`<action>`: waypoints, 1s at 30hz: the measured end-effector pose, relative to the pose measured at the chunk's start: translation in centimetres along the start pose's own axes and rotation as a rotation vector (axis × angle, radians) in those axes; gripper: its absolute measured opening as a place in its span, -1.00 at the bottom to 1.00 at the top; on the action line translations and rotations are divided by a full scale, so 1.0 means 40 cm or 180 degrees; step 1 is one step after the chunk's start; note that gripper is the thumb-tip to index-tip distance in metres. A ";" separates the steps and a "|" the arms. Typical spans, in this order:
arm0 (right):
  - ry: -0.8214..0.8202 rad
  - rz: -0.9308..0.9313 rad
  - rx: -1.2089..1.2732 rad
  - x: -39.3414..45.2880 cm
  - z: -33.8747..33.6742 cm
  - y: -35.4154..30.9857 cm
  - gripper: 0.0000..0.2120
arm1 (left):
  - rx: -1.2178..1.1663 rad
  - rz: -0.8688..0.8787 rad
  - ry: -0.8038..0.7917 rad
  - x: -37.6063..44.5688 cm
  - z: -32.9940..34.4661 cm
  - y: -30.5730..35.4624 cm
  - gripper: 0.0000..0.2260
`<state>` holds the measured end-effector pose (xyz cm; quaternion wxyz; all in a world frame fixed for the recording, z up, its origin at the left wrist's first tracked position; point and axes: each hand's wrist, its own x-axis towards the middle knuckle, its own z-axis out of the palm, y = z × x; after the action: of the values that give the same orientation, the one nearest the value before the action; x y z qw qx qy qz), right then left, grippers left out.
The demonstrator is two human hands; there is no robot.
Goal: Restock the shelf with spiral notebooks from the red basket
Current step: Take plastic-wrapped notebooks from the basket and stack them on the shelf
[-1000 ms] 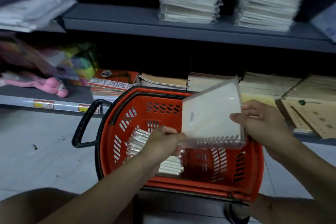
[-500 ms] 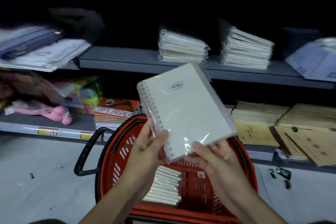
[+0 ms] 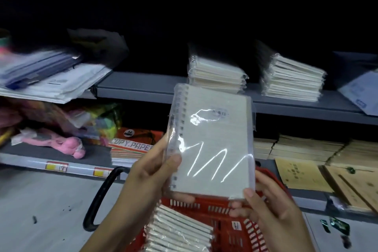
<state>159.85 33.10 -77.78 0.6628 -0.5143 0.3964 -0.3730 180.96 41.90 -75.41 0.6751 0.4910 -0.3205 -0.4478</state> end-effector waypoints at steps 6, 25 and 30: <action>0.0035 -0.0207 -0.0043 0.048 0.027 -0.086 -0.63 | -0.0155 0.0159 0.0157 0.048 0.021 0.037 -0.50; -0.0145 -0.0274 0.0670 0.524 0.089 -0.303 -0.61 | 0.0796 0.0962 0.1265 0.474 0.089 0.209 -0.44; 0.0375 -0.0693 0.0173 0.524 0.081 -0.273 -0.71 | 0.1375 0.1198 0.1445 0.479 0.081 0.184 -0.51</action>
<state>170.39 13.34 -69.57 0.6076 -0.5133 0.3662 -0.4829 187.81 23.93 -67.54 0.6803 0.6416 -0.3344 -0.1174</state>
